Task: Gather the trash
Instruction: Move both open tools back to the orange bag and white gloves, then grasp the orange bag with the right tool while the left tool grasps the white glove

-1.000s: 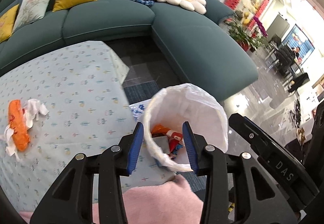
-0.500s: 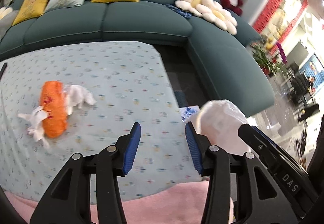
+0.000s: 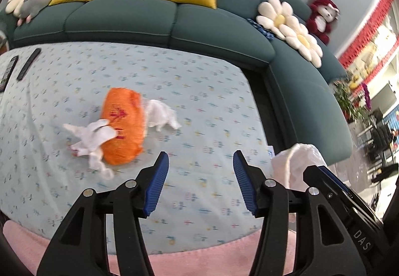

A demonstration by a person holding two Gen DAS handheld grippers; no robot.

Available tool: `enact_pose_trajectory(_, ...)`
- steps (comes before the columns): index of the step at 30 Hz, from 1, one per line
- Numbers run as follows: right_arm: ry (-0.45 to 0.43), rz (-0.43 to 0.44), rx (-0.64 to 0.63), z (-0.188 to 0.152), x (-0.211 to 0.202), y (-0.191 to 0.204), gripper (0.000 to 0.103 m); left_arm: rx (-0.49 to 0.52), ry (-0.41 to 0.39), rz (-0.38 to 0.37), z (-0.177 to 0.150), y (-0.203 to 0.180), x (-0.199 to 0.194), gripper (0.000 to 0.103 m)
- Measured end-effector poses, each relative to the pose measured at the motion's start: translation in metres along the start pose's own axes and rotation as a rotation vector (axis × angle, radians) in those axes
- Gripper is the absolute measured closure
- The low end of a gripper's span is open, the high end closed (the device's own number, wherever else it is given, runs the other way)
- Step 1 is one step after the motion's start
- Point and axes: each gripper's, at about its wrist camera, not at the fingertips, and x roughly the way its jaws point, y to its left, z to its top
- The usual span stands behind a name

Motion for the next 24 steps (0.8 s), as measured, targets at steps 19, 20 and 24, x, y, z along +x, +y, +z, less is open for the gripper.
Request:
enact_pose_trajectory(19, 0.179, 0.039, -0.115, -0.021, 0.105, 0.091, 0.056, -0.226, 0.109, 0.149, -0.007, 0.148, 0.049, 0.038)
enact_pose_trajectory(20, 0.185, 0.042, -0.117, -0.021, 0.109, 0.092, 0.056, -0.229, 0.121, 0.15, -0.006, 0.151, 0.055, 0.038)
enact_pose_trajectory(24, 0.225, 0.056, -0.127, -0.023, 0.14, 0.108, 0.051, -0.234, 0.163, 0.149, -0.004, 0.163, 0.08, 0.035)
